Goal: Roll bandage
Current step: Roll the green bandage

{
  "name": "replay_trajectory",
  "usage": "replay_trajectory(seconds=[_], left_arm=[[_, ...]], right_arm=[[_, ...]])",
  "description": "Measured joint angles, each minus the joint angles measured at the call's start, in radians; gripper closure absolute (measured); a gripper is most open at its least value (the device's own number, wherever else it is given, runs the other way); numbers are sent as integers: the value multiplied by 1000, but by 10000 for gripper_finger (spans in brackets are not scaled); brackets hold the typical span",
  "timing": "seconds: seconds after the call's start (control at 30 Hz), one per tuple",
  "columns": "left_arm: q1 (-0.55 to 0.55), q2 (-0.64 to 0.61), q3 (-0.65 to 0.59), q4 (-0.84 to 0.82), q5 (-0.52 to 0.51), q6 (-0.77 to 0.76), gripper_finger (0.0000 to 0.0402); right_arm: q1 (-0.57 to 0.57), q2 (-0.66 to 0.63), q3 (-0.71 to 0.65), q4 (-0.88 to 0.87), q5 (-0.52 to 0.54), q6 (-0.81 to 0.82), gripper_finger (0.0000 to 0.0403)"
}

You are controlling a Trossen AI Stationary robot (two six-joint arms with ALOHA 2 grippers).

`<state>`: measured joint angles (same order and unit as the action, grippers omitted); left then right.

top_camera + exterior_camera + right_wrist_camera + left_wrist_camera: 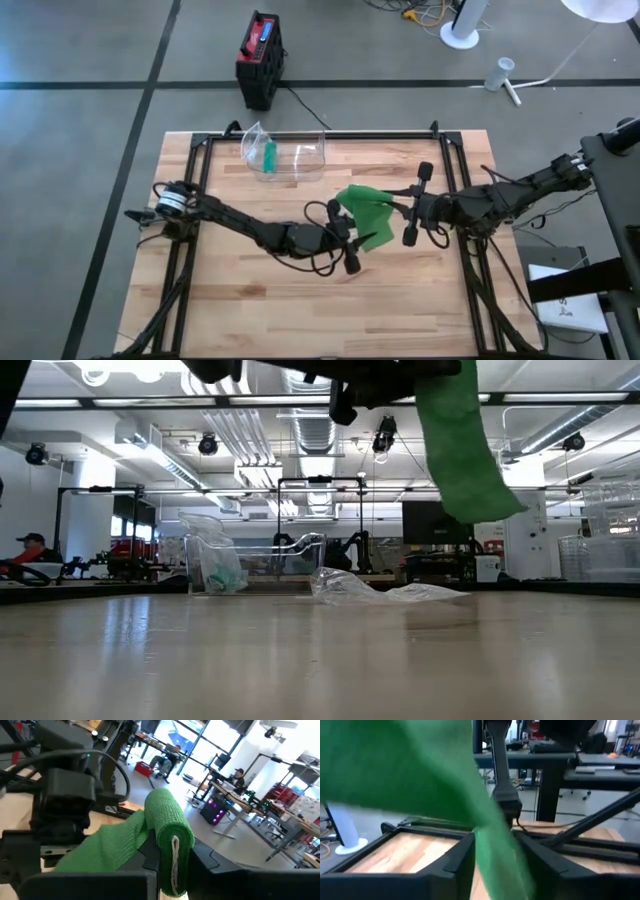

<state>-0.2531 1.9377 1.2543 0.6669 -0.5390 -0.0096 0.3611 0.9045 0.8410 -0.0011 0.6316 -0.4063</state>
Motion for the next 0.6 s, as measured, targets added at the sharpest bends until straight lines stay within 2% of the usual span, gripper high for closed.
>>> replay_trajectory(seconds=[0.2,0.33,0.6], left_arm=[[2,-3,51,-76,2,-17,330],[3,-3,59,-152,26,-38,387],[3,-4,35,-191,25,-107,401]], right_arm=[[0,-1,0,3,0,13,363],[0,-1,0,36,0,14,363],[1,-25,49,41,-2,13,364]])
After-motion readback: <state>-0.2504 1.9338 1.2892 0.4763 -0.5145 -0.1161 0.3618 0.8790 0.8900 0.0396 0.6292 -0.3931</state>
